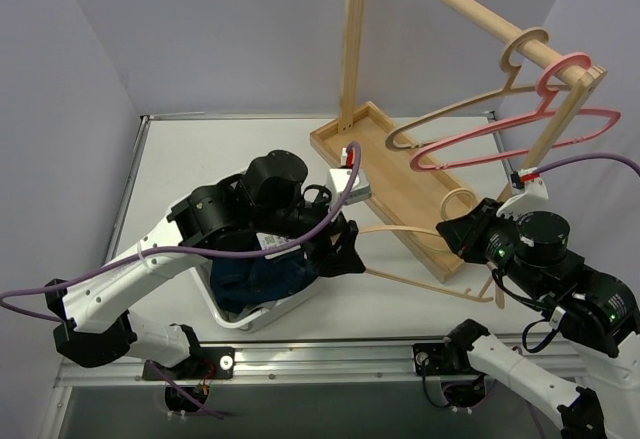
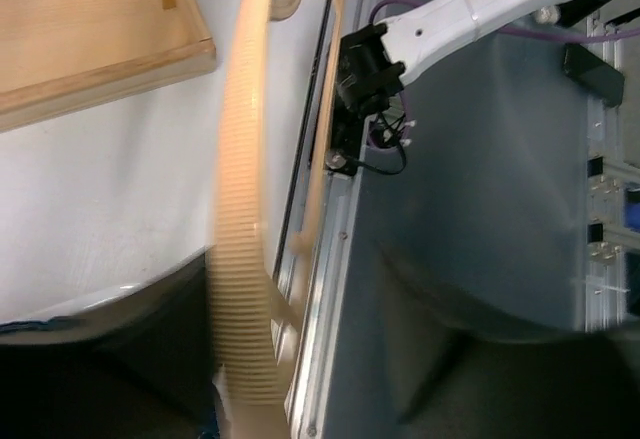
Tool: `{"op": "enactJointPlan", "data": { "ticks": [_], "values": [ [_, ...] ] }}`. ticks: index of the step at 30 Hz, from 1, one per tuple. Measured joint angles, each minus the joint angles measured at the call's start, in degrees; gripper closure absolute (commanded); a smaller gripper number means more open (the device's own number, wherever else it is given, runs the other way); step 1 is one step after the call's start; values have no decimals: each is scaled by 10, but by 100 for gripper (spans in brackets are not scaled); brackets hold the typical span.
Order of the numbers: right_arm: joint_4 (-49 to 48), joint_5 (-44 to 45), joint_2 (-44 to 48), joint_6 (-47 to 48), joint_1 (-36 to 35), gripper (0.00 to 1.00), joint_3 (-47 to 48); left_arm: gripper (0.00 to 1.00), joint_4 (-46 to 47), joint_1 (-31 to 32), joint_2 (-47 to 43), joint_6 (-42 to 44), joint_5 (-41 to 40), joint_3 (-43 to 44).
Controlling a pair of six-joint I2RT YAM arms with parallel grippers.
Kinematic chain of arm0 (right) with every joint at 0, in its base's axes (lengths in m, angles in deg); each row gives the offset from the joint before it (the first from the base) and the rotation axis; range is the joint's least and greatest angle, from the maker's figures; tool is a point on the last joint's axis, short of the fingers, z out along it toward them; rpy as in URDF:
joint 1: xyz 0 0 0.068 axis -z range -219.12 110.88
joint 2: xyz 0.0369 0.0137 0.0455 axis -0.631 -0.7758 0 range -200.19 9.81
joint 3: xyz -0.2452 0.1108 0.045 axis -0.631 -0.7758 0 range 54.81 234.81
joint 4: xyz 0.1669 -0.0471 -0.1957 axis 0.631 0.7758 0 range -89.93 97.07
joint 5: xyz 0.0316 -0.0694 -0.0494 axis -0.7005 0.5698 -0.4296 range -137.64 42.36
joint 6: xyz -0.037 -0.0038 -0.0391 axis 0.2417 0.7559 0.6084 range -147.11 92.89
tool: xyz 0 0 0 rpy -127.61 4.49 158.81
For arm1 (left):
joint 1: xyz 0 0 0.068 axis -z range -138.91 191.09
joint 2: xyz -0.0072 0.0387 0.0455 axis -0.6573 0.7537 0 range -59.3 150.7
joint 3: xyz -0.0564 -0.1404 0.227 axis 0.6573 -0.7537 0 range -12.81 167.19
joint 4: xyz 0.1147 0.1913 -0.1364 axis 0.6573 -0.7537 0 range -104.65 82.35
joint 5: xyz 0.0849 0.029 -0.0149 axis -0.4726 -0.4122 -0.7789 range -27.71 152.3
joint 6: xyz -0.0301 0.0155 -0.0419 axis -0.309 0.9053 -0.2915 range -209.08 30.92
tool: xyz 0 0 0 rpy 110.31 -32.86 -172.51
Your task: Remove the skirt from the hanger
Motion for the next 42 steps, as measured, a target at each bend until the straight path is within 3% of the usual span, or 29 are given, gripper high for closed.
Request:
{"op": "enactJointPlan", "data": {
  "ticks": [1, 2, 4, 5, 8, 11, 14, 22, 28, 33, 42],
  "values": [
    [0, 0, 0, 0, 0, 100, 2, 59, -3, 2, 1, 1, -4, 0],
    [-1, -2, -1, 1, 0, 100, 3, 95, -7, 2, 1, 1, -7, 0],
    [-1, -6, -1, 3, 0, 99, 6, 98, -18, 1, 2, 4, -40, 1],
    [-1, -8, -1, 4, 0, 79, 7, 98, -21, -1, 3, 2, -46, 2],
    [-9, -6, -5, 2, 0, 38, 7, 98, -32, 6, 6, 5, -82, 12],
    [-9, 5, -3, 5, 0, 24, 8, 98, -62, 5, 5, 5, -135, 13],
    [0, 29, 2, 1, 0, 16, 16, 98, -86, -1, 4, 6, -190, 13],
    [35, 95, 65, -8, 0, 16, 106, 98, -112, -22, -34, 18, -280, 4],
    [58, 125, 109, -24, 0, 16, 143, 98, -138, -90, -23, 14, -335, 19],
    [80, 131, 115, -38, 0, 17, 136, 98, -139, -139, 17, 13, -367, 77],
    [93, 132, 115, -51, 0, 17, 131, 98, -54, -142, 73, 71, -341, 206]
  ]
}}
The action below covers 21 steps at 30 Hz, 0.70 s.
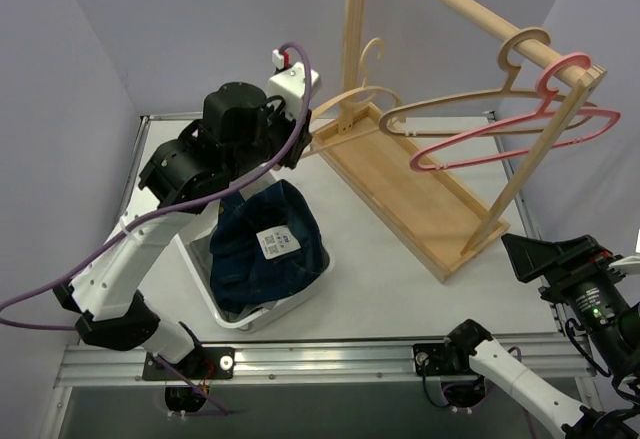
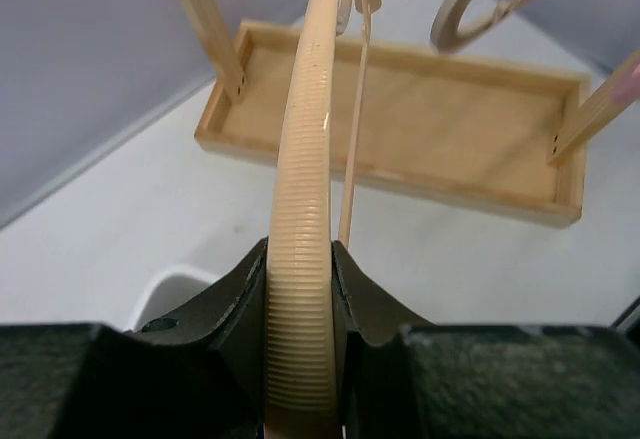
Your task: Remove the skirt from the hanger
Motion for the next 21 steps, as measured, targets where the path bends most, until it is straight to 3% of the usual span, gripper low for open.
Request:
{"op": "enactJointPlan", "data": {
  "ticks": [5, 13, 21],
  "values": [
    [-1, 0, 0, -7, 0, 17, -33, 98, 23, 0, 106, 31, 17, 160],
    [-2, -3, 0, -16, 0, 18, -63, 98, 36, 0, 217, 39, 70, 293],
    [-4, -3, 0, -17, 0, 18, -63, 98, 75, 0, 240, 8, 130, 316]
  ]
}}
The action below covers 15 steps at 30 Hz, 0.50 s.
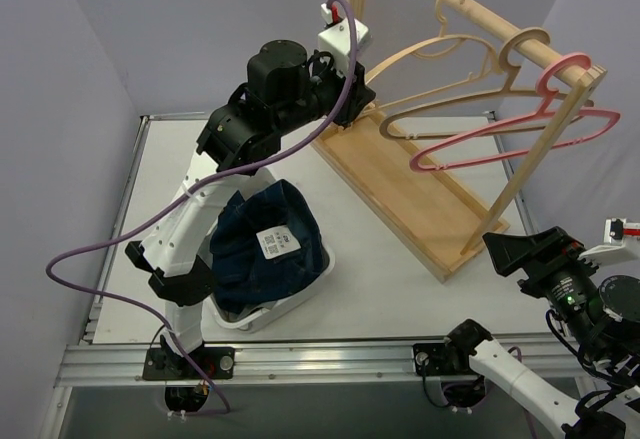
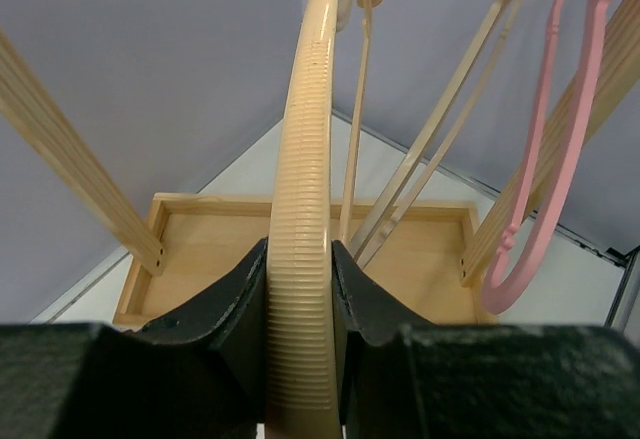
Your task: Remove the skirt from the hanger
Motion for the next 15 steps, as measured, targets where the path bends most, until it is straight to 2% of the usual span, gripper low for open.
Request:
{"op": "enactJointPlan", "data": {
  "ticks": [15],
  "values": [
    [0, 0, 0, -2, 0, 18, -1, 98, 63, 0, 70, -47, 59, 0]
  ]
}}
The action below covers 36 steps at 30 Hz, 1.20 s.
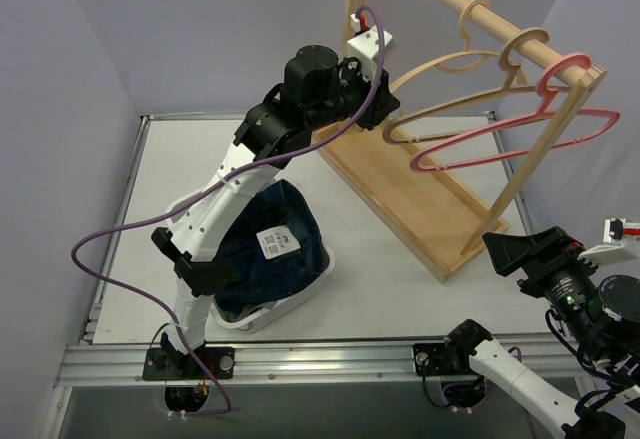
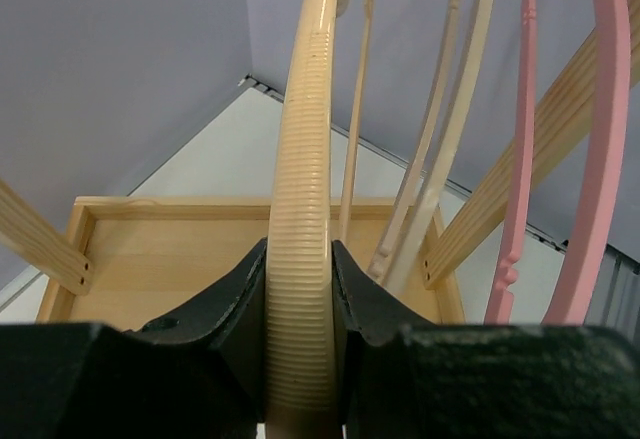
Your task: Remove the skirt from the hanger
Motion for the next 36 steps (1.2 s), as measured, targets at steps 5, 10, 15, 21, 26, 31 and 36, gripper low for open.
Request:
{"op": "enactJointPlan", "data": {
  "ticks": [5, 10, 15, 21, 26, 31, 36],
  "values": [
    [0, 0, 0, 0, 0, 18, 0, 98, 4, 0, 17, -12, 16, 0],
    [0, 0, 0, -4, 0, 16, -3, 40, 5, 0, 19, -14, 19, -2],
    [-1, 0, 0, 1, 0, 10, -47, 6, -3, 0, 0, -28, 8, -71],
    [2, -2, -1, 7, 0, 0, -113, 6, -17, 0, -42, -39, -31, -191],
    [-5, 5, 46, 9, 0, 0, -144, 6, 2, 0, -161, -63, -79, -344],
    [-4, 20, 87, 8, 0, 0, -165, 6, 58, -8, -332, -110, -134, -482],
    [-13, 9, 94, 7, 0, 0, -220, 6, 131, -37, -516, -174, -152, -663]
  ]
}}
